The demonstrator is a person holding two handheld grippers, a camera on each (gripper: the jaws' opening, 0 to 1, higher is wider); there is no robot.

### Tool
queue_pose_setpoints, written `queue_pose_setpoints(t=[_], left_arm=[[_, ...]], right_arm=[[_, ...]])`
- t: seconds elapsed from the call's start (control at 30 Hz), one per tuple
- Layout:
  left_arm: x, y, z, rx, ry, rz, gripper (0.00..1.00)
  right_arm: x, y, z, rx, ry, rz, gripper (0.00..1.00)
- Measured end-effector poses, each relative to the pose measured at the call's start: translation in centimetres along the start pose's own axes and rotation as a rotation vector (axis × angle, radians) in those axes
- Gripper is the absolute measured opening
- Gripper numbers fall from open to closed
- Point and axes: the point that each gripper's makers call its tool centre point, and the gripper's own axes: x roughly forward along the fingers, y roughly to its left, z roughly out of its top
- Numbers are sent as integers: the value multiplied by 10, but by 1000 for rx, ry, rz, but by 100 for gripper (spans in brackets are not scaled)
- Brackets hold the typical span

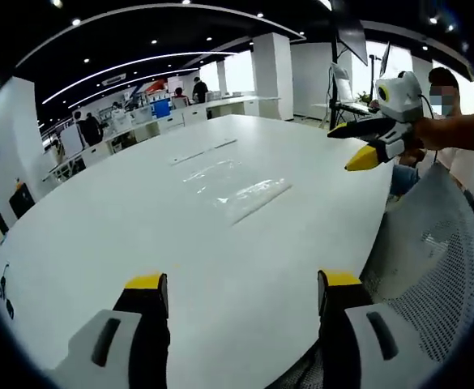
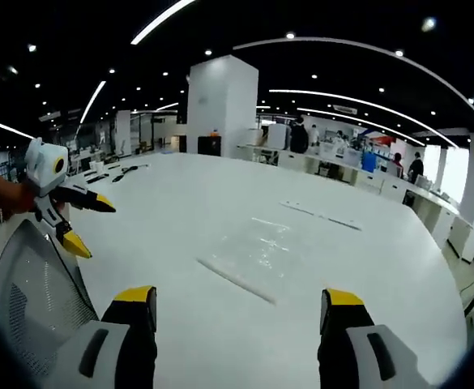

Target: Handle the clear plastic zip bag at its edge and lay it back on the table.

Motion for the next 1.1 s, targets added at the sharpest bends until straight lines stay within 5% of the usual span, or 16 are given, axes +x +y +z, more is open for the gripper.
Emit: queue_pose_setpoints(t=[0.17, 0.33, 0.87, 1.1], left_arm=[[-2, -1, -1, -20, -11, 2, 76], [-7, -3, 9, -67, -84, 23, 78], [-11, -11, 6, -63, -88, 17, 87], [-12, -17, 13, -53, -132, 6, 99]], right_arm=[[-5, 3, -2, 16, -30, -12, 86], [-10, 4, 0, 48, -78, -32, 88], [-16, 11, -4, 82, -85, -34, 94], [-16, 17, -10, 93, -64, -29, 94]])
